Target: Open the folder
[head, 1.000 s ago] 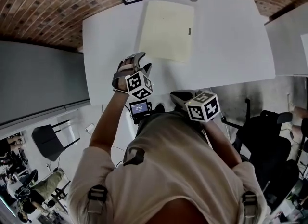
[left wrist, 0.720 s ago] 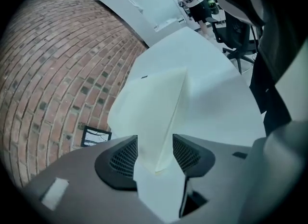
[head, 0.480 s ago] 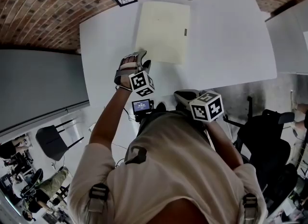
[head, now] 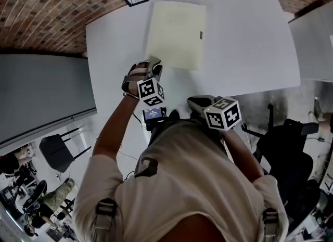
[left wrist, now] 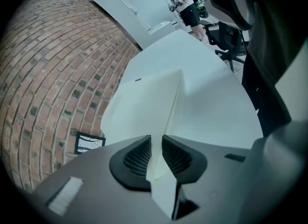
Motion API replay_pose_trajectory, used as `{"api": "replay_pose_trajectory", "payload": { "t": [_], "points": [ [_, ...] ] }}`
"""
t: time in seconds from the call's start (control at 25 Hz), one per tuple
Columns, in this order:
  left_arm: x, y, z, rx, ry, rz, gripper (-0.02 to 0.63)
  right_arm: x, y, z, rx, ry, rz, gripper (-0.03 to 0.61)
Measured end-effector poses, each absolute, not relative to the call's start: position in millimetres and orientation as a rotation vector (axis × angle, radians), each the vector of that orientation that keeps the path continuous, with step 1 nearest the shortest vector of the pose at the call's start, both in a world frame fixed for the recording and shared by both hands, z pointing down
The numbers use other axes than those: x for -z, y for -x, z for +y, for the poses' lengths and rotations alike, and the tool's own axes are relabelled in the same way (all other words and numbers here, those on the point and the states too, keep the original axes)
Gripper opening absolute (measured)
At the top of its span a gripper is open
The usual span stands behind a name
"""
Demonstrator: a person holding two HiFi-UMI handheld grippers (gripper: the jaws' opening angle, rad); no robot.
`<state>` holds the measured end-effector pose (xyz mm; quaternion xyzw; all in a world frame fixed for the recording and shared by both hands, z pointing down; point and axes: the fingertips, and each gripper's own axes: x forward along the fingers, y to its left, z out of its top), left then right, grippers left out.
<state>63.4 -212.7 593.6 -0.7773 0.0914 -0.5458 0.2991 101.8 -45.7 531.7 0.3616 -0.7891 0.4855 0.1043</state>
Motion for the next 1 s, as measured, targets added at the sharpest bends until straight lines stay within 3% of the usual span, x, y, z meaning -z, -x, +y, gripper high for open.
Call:
{"api": "replay_pose_trajectory", "payload": {
  "t": [0.36,1.0],
  "points": [
    [-596,-65,-213,1.37,2.021,0.288,0.077,-529,-96,-48,-1.433,-1.078,-2.318,0.006],
    [-583,-67,-209,1.296,2.457,0.419,0.046,-529,-92,-49,-1.449,-1.138,-2.287,0.006]
  ]
}}
